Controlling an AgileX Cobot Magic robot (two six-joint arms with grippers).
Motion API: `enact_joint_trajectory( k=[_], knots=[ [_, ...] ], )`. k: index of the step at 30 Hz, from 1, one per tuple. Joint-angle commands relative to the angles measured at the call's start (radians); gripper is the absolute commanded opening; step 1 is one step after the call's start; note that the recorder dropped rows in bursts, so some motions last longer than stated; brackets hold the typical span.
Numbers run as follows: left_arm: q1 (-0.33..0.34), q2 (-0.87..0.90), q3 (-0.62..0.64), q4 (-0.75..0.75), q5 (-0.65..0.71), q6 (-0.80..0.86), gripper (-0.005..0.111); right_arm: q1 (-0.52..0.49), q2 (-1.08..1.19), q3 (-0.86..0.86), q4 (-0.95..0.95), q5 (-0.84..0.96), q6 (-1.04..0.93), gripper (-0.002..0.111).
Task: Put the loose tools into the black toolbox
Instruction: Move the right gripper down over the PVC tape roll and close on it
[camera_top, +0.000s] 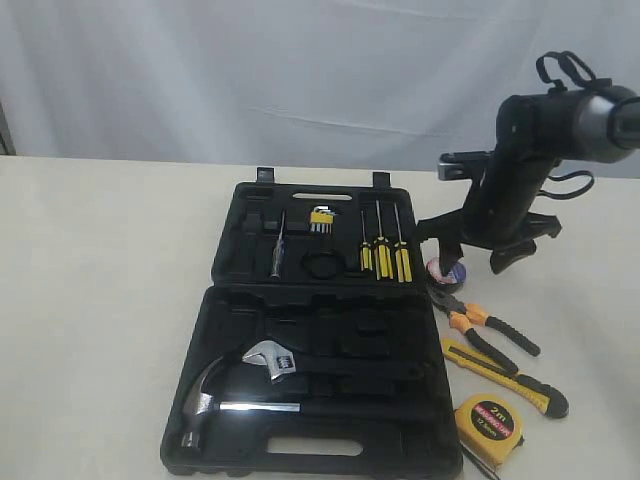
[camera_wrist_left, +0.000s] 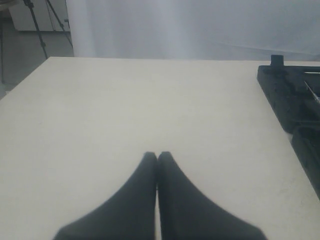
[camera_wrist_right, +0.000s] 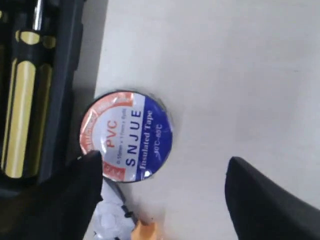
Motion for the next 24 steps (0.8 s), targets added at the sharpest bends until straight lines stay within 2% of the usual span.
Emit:
enact_joint_trajectory(
  k=[1, 10, 24],
  knots=[
    [-0.005, -0.001, 0.003, 0.000, -0.005, -0.006, 0.000, -0.006, 0.023, -0.006, 0.017, -0.033, -0.007, 0.065],
    [-0.005, -0.001, 0.003, 0.000, -0.005, -0.006, 0.000, -0.004, 0.027, -0.006, 0.119, -0.045, -0.081, 0.065],
    [-0.005, -0.001, 0.003, 0.000, -0.005, -0.006, 0.000, -0.004, 0.074, -0.006, 0.103, -0.104, -0.081, 0.065]
  ],
)
